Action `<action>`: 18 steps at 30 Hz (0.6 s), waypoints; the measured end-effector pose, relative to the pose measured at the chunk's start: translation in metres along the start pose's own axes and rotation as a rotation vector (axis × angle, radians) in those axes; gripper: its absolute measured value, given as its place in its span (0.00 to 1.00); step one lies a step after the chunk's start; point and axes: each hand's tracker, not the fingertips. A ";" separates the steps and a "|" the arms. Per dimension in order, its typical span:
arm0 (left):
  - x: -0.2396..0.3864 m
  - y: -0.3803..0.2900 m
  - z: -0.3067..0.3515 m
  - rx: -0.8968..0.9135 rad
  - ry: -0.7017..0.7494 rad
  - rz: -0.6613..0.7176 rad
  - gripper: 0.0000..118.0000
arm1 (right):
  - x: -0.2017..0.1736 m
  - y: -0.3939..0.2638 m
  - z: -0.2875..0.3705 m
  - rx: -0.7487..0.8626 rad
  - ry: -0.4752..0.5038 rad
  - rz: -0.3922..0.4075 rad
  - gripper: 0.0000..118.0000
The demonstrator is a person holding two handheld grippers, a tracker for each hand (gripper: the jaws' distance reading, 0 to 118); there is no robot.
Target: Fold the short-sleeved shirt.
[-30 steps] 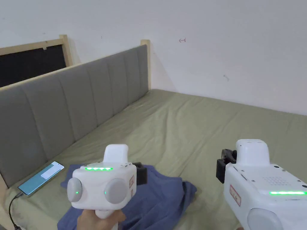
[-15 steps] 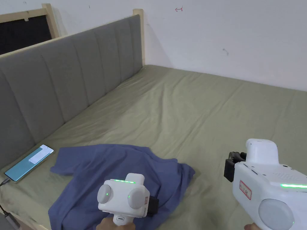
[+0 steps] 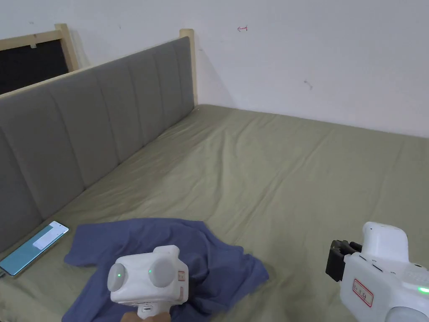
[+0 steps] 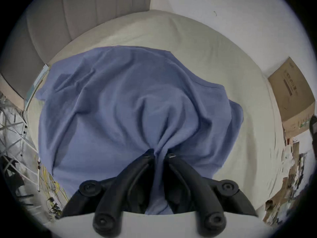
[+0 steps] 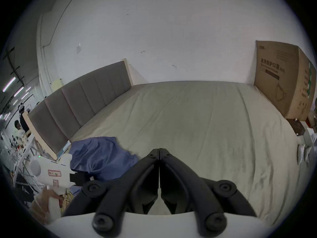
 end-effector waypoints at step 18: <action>0.241 0.035 0.059 0.062 -0.374 -0.263 0.06 | 0.121 0.019 0.086 0.129 -0.248 -0.122 0.00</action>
